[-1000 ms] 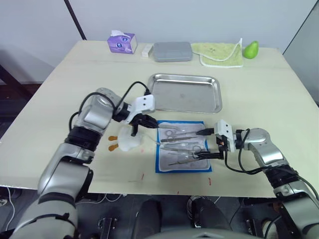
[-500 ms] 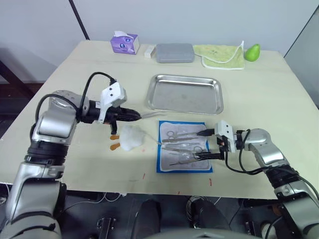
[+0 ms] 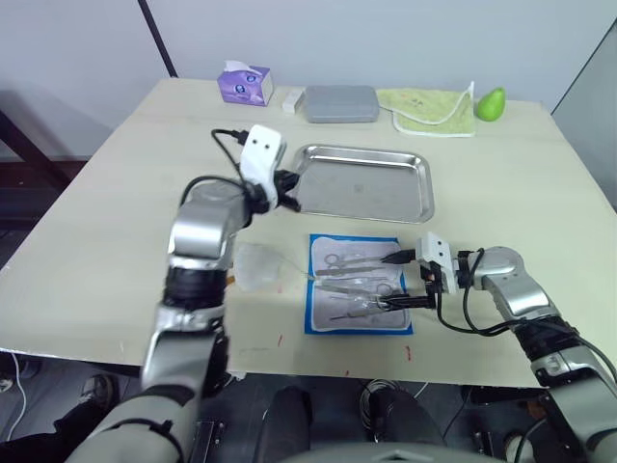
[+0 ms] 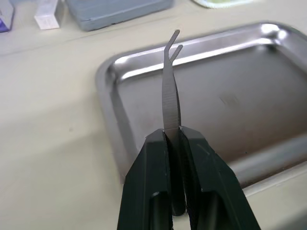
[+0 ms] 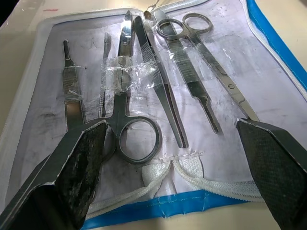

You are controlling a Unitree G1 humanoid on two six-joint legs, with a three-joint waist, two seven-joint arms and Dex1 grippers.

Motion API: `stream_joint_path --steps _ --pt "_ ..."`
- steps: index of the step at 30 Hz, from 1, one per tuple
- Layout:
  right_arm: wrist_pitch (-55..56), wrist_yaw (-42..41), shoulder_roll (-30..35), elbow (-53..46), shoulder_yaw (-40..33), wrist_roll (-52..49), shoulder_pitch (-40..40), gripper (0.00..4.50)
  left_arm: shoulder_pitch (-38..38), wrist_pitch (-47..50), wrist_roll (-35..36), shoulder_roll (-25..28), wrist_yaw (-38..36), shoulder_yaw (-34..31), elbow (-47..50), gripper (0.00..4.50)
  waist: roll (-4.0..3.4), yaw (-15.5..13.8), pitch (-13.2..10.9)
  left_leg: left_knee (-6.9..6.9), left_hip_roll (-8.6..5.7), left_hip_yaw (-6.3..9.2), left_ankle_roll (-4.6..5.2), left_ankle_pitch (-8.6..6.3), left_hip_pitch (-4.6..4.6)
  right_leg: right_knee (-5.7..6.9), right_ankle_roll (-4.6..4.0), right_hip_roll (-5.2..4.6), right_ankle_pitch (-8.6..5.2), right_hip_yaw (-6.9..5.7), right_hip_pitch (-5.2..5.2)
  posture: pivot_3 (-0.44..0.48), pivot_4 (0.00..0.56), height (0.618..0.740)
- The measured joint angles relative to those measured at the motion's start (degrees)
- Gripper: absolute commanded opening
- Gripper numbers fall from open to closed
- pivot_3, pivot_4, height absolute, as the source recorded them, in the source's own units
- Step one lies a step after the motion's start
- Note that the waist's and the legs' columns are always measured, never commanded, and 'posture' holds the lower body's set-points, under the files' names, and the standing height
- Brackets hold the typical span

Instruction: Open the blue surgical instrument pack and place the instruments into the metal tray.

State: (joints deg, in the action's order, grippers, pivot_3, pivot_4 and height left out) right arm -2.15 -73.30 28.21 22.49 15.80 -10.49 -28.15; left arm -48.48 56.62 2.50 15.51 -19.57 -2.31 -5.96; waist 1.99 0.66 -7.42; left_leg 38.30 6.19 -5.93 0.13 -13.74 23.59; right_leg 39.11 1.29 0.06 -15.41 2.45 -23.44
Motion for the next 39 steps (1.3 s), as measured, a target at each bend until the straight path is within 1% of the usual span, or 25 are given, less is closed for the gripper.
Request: stream_joint_path --steps 1,3,4,9,13,24,25,26,27,31,35,36,37,38,39 --pt "0.0 -0.01 -0.02 -0.01 0.02 0.0 -0.03 4.5 0.0 -0.22 -0.21 -0.5 0.99 0.03 -0.69 0.02 -0.05 0.05 0.01 -0.01 0.0 0.0 0.0 0.0 0.0 0.0 0.0 0.0 0.0 0.0 0.0 0.0 0.15 0.74" --pt "0.0 -0.06 0.22 0.03 -0.02 0.0 -0.05 4.5 -0.83 -2.59 -0.5 -2.51 4.77 -0.77 -6.18 0.02 -0.07 -0.04 0.0 0.0 0.0 0.04 -0.01 0.01 0.01 0.01 0.0 0.0 0.0 -0.05 0.0 0.0 0.15 0.74" --pt "-0.01 -0.15 0.59 0.06 -0.01 0.01 -0.1 4.5 -2.01 -4.95 -0.74 -3.94 7.46 -1.86 -10.88 0.02 -0.06 -0.16 0.0 0.01 -0.02 0.04 -0.01 0.0 0.02 0.01 0.0 -0.02 0.01 -0.06 0.0 0.0 0.15 0.74" --pt "-0.01 -0.25 0.84 -0.04 -0.05 0.0 0.04 4.5 -5.44 -11.59 -1.12 -6.35 13.79 -3.93 -20.47 0.02 -0.05 -0.29 0.01 0.01 -0.06 0.04 -0.01 0.0 0.05 -0.06 0.02 -0.06 0.02 -0.07 0.02 0.0 0.15 0.74" --pt "-0.02 -0.15 0.84 -0.19 -0.05 -0.01 0.13 4.5 -6.46 -15.87 -0.86 -7.78 15.76 -4.18 -26.7 0.02 -0.06 -0.27 0.02 0.0 -0.06 0.05 -0.02 0.01 0.05 -0.06 0.02 -0.06 0.02 -0.08 0.02 0.0 0.15 0.74" --pt "-0.05 -0.14 0.85 -0.24 -0.07 -0.01 0.15 4.5 -7.89 -19.39 -0.59 -8.06 16.45 -4.16 -32.71 0.02 -0.06 -0.24 0.02 0.0 -0.07 0.06 -0.03 0.01 0.05 -0.07 0.03 -0.06 0.02 -0.11 0.02 0.0 0.15 0.74" --pt "-0.06 -0.14 0.85 -0.24 -0.07 -0.01 0.15 4.5 -7.93 -19.49 -0.59 -8.06 16.53 -4.16 -32.96 0.02 -0.06 -0.24 0.02 0.0 -0.07 0.06 -0.03 0.01 0.05 -0.07 0.03 -0.06 0.02 -0.11 0.02 0.0 0.15 0.74" --pt "-0.07 -0.13 0.85 -0.27 -0.07 -0.01 0.16 4.5 -7.93 -19.54 -0.56 -8.07 16.77 -4.18 -33.2 0.9 -0.06 -0.24 0.02 0.0 -0.07 0.06 -0.03 0.01 0.06 -0.07 0.03 -0.06 0.02 -0.11 0.02 0.0 0.15 0.74" --pt "-0.09 -0.13 0.85 -0.29 -0.07 -0.01 0.17 4.5 -7.93 -19.52 -0.32 -8.09 16.87 -4.26 -33.31 1.03 -0.06 -0.24 0.02 0.0 -0.07 0.06 -0.03 0.01 0.06 -0.07 0.03 -0.06 0.02 -0.11 0.02 0.0 0.15 0.74" --pt "-0.11 -0.13 0.86 -0.31 -0.09 -0.02 0.17 4.5 -7.85 -17.79 1.12 -8.06 16.12 -4.54 -30.84 1.03 -0.06 -0.23 0.02 0.0 -0.07 0.07 -0.09 0.05 0.07 -0.07 0.03 -0.06 0.02 -0.11 0.02 0.0 0.15 0.74" --pt "-0.13 -0.03 0.85 -0.44 -0.08 -0.02 0.25 4.5 -6.28 -13.13 4.35 -7.24 12.49 -4.58 -21.46 1.03 -0.07 -0.15 0.01 -0.01 -0.07 0.07 -0.15 0.08 0.06 -0.08 0.03 -0.06 0.02 -0.11 0.02 0.0 0.15 0.74" --pt "-0.13 -0.03 0.85 -0.44 -0.1 -0.02 0.27 4.5 -6.18 -12.97 4.5 -7.14 12.24 -4.58 -21.07 1.03 -0.07 -0.16 0.02 -0.01 -0.07 0.08 -0.15 0.08 0.06 -0.07 0.03 -0.06 0.02 -0.11 0.02 0.0 0.15 0.74" --pt "-0.15 0.06 0.82 -0.55 -0.08 -0.04 0.29 4.5 -4.69 -11.1 5.73 -6.16 10.22 -4.44 -17.42 1.03 -0.07 -0.05 0.01 -0.01 -0.07 0.07 -0.16 0.09 0.06 -0.07 0.03 -0.06 0.02 -0.1 0.02 0.0 0.15 0.74" --pt "-0.15 0.06 0.83 -0.57 -0.14 -0.06 0.36 4.5 -3.94 -10.32 6.43 -5.6 9.02 -4.44 -15.87 1.03 -0.08 -0.06 0.01 -0.02 -0.07 0.08 -0.16 0.09 0.06 -0.07 0.03 -0.06 0.02 -0.11 0.02 0.0 0.15 0.74" --pt "-0.18 0.13 0.79 -0.71 -0.08 -0.05 0.35 4.5 -1.42 -8.86 8.07 -3.7 5.44 -3.76 -11.3 1.03 -0.09 0.0 0.01 -0.03 -0.06 0.07 -0.16 0.08 0.06 -0.08 0.03 -0.07 0.01 -0.1 0.02 0.0 0.15 0.74"
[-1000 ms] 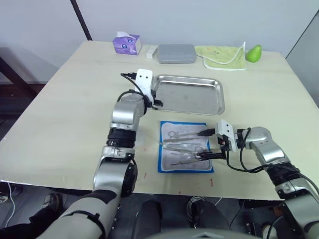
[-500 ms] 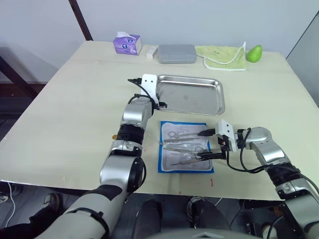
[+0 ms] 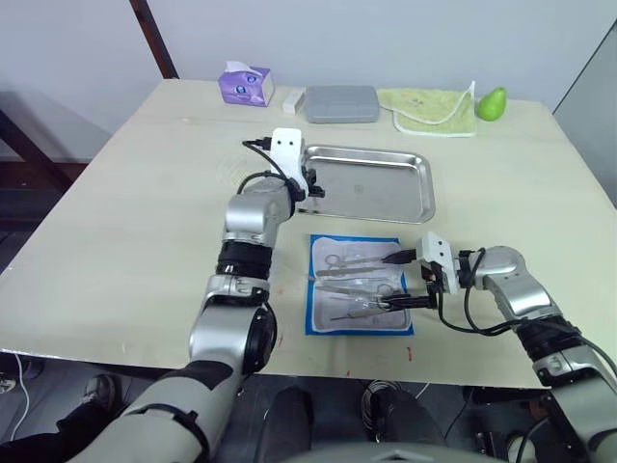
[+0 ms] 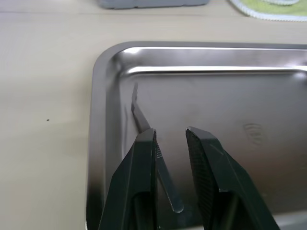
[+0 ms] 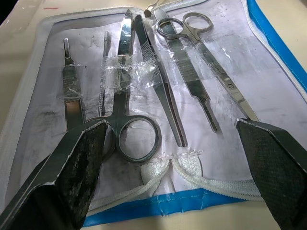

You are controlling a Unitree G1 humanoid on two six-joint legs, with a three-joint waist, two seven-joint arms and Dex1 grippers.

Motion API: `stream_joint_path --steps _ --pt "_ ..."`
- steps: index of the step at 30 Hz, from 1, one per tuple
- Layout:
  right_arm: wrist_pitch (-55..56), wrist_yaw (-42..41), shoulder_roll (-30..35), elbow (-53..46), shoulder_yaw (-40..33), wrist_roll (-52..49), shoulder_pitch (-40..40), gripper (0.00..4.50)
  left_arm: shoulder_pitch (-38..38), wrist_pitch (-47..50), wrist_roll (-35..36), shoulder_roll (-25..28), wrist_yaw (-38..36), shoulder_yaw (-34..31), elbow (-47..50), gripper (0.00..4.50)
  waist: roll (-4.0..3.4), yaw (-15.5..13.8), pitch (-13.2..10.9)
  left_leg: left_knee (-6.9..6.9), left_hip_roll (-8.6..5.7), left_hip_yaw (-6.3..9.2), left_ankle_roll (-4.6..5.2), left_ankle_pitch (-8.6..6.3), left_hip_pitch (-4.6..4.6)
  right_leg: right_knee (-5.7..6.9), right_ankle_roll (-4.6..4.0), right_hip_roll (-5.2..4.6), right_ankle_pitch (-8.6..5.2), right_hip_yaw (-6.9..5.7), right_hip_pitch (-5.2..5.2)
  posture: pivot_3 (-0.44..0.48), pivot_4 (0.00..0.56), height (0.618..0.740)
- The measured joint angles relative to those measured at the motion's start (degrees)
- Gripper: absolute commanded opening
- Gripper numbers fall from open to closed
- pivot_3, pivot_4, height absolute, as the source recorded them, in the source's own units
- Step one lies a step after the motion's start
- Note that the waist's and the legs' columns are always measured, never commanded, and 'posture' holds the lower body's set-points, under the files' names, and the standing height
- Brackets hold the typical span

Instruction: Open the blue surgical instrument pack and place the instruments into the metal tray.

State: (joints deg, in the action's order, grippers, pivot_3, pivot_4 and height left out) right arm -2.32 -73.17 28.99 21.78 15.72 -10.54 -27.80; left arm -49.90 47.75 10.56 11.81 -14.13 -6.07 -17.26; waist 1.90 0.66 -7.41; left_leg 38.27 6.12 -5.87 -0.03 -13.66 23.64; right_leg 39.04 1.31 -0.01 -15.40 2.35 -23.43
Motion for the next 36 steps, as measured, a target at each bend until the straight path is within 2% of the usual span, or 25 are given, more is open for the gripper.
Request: stream_joint_path --steps 1,5,7,9,15,16,17,18,19,21,22,23,24,31,36 --pt "0.0 -0.01 0.02 -0.03 -0.1 -0.02 0.13 4.5 0.88 0.21 0.6 0.67 -1.31 0.09 1.36 1.03 -0.01 0.03 0.0 -0.01 0.0 -0.01 -0.02 0.01 -0.01 0.0 0.0 0.0 0.0 0.01 0.0 0.0 0.15 0.74" --pt "-0.08 -0.05 0.15 -0.23 -0.41 -0.09 0.4 4.5 9.95 -0.59 5.6 8.11 -14.37 2.31 13.01 1.03 -0.02 0.03 -0.01 -0.04 0.01 -0.01 -0.09 0.05 -0.01 -0.01 -0.01 -0.02 0.0 -0.01 0.0 0.0 0.15 0.74" --pt "-0.13 -0.11 0.44 -0.32 -0.6 -0.1 0.56 4.5 16.11 -4.91 10.06 12.16 -24.86 2.08 17.53 1.03 -0.02 -0.13 -0.01 -0.02 0.01 -0.02 -0.03 0.02 -0.01 -0.02 -0.01 -0.06 0.0 -0.03 0.0 0.0 0.15 0.74" --pt "-0.19 -0.2 0.63 -0.27 -0.65 -0.1 0.58 4.5 18.24 -8.27 11.13 13.56 -29.13 2.14 18.63 1.03 -0.01 -0.4 0.0 0.0 0.01 0.0 0.04 -0.03 0.01 -0.05 -0.02 -0.08 0.0 -0.08 0.01 0.0 0.15 0.74" --pt "-0.18 -0.18 0.62 -0.62 -0.89 -0.19 1.04 4.5 23.86 -14.32 16.18 24.16 -47.18 2.12 20.63 1.03 -0.03 -0.37 0.0 -0.02 0.01 -0.04 0.13 -0.08 0.0 -0.09 -0.03 -0.08 -0.02 -0.04 0.0 0.0 0.15 0.74" --pt "-0.17 -0.18 0.62 -0.64 -0.95 -0.25 1.13 4.5 24.79 -15.16 16.52 25.05 -48.87 2.12 20.64 1.31 -0.03 -0.31 0.0 -0.03 0.01 -0.04 0.13 -0.08 0.0 -0.1 -0.03 -0.08 -0.02 -0.03 0.0 0.0 0.15 0.74" --pt "-0.18 -0.15 0.68 -0.94 -0.99 -0.31 1.41 4.5 27.82 -17.31 17.21 28.4 -54.05 1.83 20.63 1.45 -0.01 -0.27 0.01 -0.03 0.03 -0.02 0.13 -0.08 0.01 -0.1 -0.05 -0.07 -0.03 -0.05 -0.01 0.0 0.15 0.74" --pt "-0.18 -0.16 0.72 -1.01 -1.13 -0.4 1.58 4.5 28.31 -17.45 17.28 28.98 -54.8 1.67 20.61 1.83 -0.02 -0.26 0.01 -0.03 0.03 -0.02 0.13 -0.08 0.01 -0.09 -0.05 -0.07 -0.03 -0.05 -0.01 0.0 0.15 0.74" --pt "-0.18 -0.15 0.7 -1.22 -1.03 -0.45 1.62 4.5 30.22 -18.09 18.38 31.34 -57.67 0.77 20.55 2.36 -0.02 -0.11 0.0 -0.04 0.04 -0.04 0.13 -0.08 0.01 -0.09 -0.05 -0.07 -0.03 -0.04 -0.04 0.0 0.15 0.74" --pt "-0.18 -0.21 1.08 -1.7 -1.4 -0.72 2.28 4.5 32.63 -18.57 19.08 35.12 -61.3 -1.12 19.53 3.12 -0.03 0.01 0.0 -0.07 0.06 -0.04 0.14 -0.08 0.0 -0.1 -0.07 -0.06 -0.05 -0.05 -0.04 0.0 0.15 0.74" --pt "-0.18 -0.26 1.2 -1.74 -1.48 -0.72 2.36 4.5 33.77 -19.28 19.47 37.13 -63.23 -2.59 18.52 3.77 -0.05 -0.1 -0.01 -0.08 0.06 -0.03 0.14 -0.08 0.0 -0.11 -0.22 -0.08 -0.14 -0.08 -0.04 0.0 0.15 0.74" --pt "-0.18 -0.31 1.34 -1.74 -1.63 -0.75 2.51 4.5 34.19 -19.6 19.63 38.01 -64.03 -3.32 18.09 4.2 -0.04 -0.22 -0.01 -0.08 0.06 -0.03 0.14 -0.08 0.0 -0.12 -0.25 -0.1 -0.16 -0.1 -0.04 0.0 0.15 0.74" --pt "-0.24 -0.36 1.62 -1.73 -1.79 -0.74 2.62 4.5 34.78 -20.15 20.16 39.18 -65.77 -4.54 17.69 4.37 -0.01 -0.57 0.01 -0.05 0.06 -0.06 0.14 -0.08 0.0 -0.16 -0.27 -0.14 -0.17 -0.1 -0.05 0.0 0.15 0.74" --pt "-0.25 -0.56 1.64 -1.77 -1.95 -0.82 2.69 4.5 33.55 -20.67 20.0 40.05 -66.62 -3.82 16.9 4.37 -0.02 -0.71 0.0 -0.06 0.06 -0.08 0.14 -0.08 0.02 -0.14 -0.27 -0.12 -0.17 -0.08 -0.04 0.0 0.15 0.74" --pt "-0.58 -0.55 1.69 -1.98 -2.19 -0.83 2.88 4.5 28.93 -20.61 17.2 37.27 -63.42 2.76 18.66 4.37 -0.01 -1.04 0.01 -0.05 0.06 -0.11 0.14 -0.08 0.01 -0.13 -0.26 -0.08 -0.16 -0.04 -0.04 0.0 0.15 0.74"
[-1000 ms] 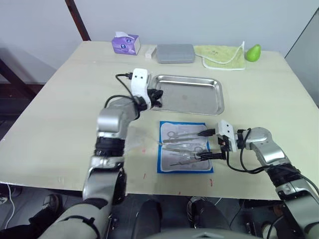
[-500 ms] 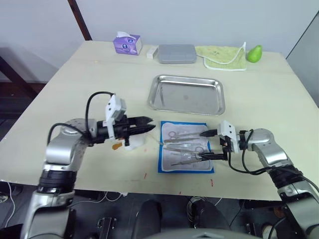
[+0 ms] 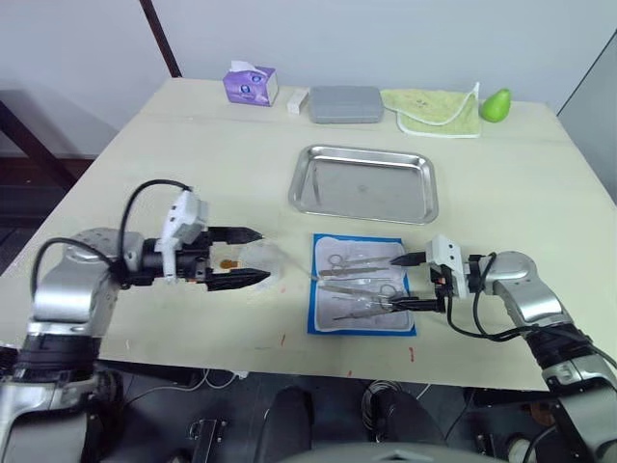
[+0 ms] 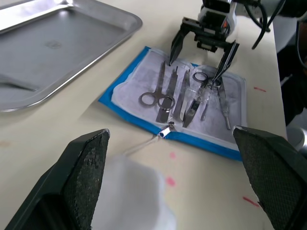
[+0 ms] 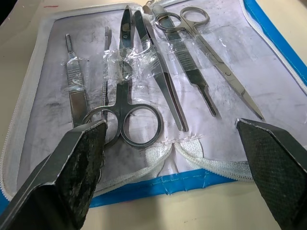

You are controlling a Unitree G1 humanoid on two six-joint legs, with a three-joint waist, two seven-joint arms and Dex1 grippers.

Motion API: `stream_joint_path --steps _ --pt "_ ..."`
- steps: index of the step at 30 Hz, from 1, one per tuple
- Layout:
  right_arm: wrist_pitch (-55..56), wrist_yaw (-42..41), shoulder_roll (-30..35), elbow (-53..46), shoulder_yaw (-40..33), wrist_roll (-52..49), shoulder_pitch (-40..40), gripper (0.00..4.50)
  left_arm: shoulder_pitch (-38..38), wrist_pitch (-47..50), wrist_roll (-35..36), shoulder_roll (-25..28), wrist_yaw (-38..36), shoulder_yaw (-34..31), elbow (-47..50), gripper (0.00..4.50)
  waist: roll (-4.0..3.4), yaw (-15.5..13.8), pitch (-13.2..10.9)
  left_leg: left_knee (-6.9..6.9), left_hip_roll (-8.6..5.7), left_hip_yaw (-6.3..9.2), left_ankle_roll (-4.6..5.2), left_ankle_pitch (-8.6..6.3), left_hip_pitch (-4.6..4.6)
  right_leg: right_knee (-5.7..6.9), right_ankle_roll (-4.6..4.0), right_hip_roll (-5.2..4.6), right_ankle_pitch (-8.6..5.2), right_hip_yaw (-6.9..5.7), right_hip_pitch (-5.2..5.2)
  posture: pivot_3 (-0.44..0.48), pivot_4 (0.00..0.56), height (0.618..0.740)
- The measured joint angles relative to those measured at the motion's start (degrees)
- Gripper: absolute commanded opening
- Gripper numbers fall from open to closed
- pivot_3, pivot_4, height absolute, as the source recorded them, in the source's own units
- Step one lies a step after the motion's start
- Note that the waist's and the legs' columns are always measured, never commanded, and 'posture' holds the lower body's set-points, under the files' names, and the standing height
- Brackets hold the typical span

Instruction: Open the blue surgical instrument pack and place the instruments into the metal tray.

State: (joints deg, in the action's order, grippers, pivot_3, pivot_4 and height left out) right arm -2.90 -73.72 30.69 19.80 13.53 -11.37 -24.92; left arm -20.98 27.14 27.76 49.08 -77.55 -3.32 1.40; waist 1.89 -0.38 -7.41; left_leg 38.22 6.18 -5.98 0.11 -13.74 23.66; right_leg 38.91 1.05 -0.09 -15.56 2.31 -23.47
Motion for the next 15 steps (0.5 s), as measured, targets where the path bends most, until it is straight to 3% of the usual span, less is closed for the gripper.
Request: stream_joint_path --steps 2,6,15 --pt "-0.35 0.19 -0.01 -0.53 -0.03 0.0 0.24 4.5 -2.56 0.05 -1.81 -1.59 1.58 3.04 0.09 4.37 -0.01 -0.04 0.0 0.0 0.0 0.0 0.0 0.0 0.0 0.01 0.01 0.03 0.0 0.03 -0.01 0.0 0.15 0.74" --pt "-0.74 0.56 -0.11 -1.37 -0.02 0.0 0.63 4.5 -6.81 0.82 -4.07 -3.44 2.77 7.09 -0.93 3.14 -0.02 -0.06 -0.01 -0.01 0.0 0.0 0.0 0.0 0.0 0.01 0.17 0.07 0.09 0.06 -0.02 0.0 0.15 0.74" --pt "-1.81 1.96 -0.79 -3.32 -0.43 0.02 1.88 4.5 -15.82 -1.62 -13.55 -12.69 6.69 17.59 -10.01 3.14 -0.03 -0.07 -0.02 0.02 0.0 0.03 0.01 0.0 0.02 0.03 0.2 0.13 0.12 0.09 -0.04 0.0 0.15 0.74"
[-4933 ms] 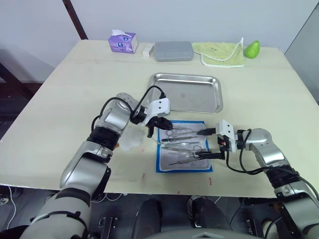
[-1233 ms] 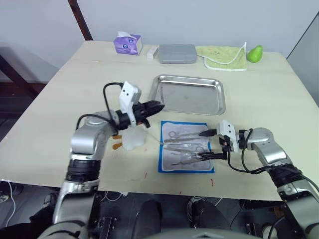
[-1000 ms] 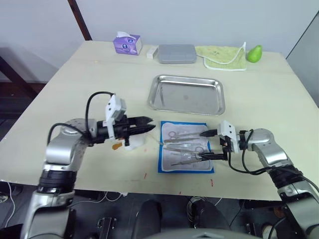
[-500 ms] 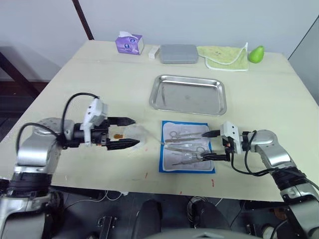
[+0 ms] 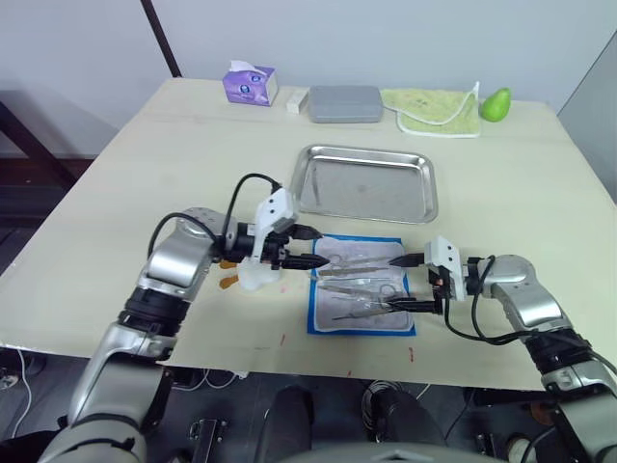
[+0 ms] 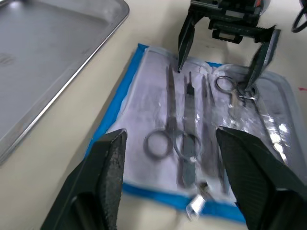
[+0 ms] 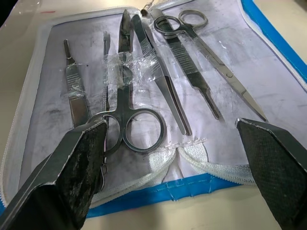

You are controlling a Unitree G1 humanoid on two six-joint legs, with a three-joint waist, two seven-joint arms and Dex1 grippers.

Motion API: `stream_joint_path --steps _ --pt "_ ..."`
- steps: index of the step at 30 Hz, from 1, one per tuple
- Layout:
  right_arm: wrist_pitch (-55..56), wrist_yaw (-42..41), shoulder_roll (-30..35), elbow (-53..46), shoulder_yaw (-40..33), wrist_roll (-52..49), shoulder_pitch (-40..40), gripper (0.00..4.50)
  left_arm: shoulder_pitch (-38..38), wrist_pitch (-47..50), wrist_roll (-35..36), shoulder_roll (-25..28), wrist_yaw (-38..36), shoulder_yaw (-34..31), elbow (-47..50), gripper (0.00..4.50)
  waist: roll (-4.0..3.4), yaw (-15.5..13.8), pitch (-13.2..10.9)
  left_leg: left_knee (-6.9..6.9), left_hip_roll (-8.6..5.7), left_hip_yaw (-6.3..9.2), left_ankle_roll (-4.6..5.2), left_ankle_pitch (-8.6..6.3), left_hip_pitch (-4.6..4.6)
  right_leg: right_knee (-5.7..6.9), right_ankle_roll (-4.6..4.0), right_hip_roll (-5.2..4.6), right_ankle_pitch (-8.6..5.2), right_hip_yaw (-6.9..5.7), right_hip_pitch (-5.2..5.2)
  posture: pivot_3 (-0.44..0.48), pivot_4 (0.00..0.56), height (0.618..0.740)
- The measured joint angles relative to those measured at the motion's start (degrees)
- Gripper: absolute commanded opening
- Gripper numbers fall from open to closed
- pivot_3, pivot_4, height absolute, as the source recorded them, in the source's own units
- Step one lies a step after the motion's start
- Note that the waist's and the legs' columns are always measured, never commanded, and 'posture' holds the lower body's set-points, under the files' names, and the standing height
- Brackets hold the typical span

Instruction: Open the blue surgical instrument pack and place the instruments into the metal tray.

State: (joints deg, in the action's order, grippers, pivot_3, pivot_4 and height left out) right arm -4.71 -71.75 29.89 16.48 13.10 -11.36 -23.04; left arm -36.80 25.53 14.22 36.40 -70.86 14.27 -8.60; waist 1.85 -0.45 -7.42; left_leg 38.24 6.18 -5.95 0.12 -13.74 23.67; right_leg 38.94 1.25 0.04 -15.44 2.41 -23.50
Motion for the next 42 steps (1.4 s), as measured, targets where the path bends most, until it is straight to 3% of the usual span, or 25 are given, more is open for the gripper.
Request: stream_joint_path --steps 9,21,24,26,42 --pt "-0.2 1.01 -0.14 -0.37 -0.05 0.0 0.28 4.5 -3.94 -2.43 -6.29 -5.23 1.26 4.54 -6.64 3.14 0.01 0.01 0.0 0.02 0.0 0.01 0.0 0.0 0.0 0.0 0.01 0.0 0.0 0.0 0.0 0.0 0.15 0.74" --pt "-0.47 2.27 -0.62 -1.22 -0.08 -0.01 0.94 4.5 -5.22 -4.36 -10.17 -6.77 0.63 6.6 -10.29 3.14 0.01 0.33 0.0 0.01 0.0 0.03 0.0 0.0 0.0 0.01 0.01 0.01 0.0 -0.01 0.0 0.0 0.15 0.74" --pt "-0.61 2.41 -0.65 -1.43 -0.08 -0.01 1.06 4.5 -5.87 -5.3 -10.96 -6.78 0.55 6.6 -11.27 2.34 0.01 0.39 0.0 0.01 0.0 0.02 0.0 0.0 0.0 0.0 0.01 0.01 0.0 0.0 0.01 0.0 0.15 0.74" --pt "-0.71 2.51 -0.72 -1.46 -0.08 -0.01 1.07 4.5 -6.25 -5.99 -11.45 -6.87 0.5 6.6 -12.45 1.42 0.01 0.47 0.0 0.01 0.0 0.03 0.0 0.0 0.0 0.0 0.01 0.01 0.0 -0.01 0.01 0.0 0.15 0.74" --pt "-0.93 2.71 -0.97 -1.56 -0.07 -0.01 1.06 4.5 -10.84 -11.93 -15.17 -8.62 -4.58 7.82 -19.88 1.42 0.01 0.91 0.0 0.01 0.0 0.04 0.0 0.0 0.01 0.01 0.01 0.01 0.0 -0.03 0.01 0.0 0.15 0.74"
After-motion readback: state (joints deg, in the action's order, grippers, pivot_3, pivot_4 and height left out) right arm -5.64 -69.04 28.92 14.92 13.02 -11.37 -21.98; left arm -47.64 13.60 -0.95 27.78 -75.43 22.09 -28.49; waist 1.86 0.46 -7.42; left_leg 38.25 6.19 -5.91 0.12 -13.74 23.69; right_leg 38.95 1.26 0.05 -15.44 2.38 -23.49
